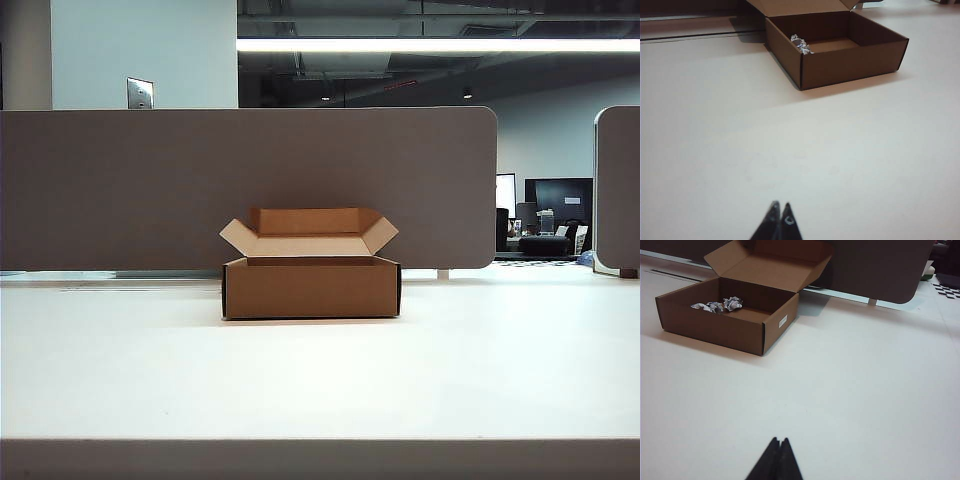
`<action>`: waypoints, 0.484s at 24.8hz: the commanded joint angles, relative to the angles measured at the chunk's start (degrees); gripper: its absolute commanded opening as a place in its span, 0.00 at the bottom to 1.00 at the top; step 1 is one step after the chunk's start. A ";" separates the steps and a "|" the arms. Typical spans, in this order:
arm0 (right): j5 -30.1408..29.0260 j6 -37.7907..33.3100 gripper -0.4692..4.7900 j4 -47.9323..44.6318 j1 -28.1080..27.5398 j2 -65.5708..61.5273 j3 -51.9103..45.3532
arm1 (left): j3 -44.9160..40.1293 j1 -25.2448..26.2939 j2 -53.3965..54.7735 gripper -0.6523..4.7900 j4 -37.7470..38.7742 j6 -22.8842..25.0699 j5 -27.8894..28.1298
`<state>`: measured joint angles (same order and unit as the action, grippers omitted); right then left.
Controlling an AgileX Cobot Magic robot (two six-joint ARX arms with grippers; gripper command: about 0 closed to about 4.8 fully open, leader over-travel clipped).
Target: Pick up all the paper balls on the table and put them in the paper box.
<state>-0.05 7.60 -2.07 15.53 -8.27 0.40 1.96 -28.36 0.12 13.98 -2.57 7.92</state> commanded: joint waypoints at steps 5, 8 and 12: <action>-0.09 -0.11 0.08 -1.18 0.02 -0.02 -0.31 | -0.28 0.09 0.04 0.11 -3.80 0.46 8.66; -0.09 -0.11 0.08 -1.18 0.02 -0.02 -0.31 | 0.57 0.09 0.04 0.11 -4.35 0.44 11.58; -0.07 -0.11 0.08 -1.18 0.02 -0.02 -0.31 | 1.44 0.09 0.04 0.11 -4.90 0.46 12.00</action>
<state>-0.05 7.60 -2.04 15.53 -8.27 0.40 3.25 -28.36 0.10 9.61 -2.33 19.68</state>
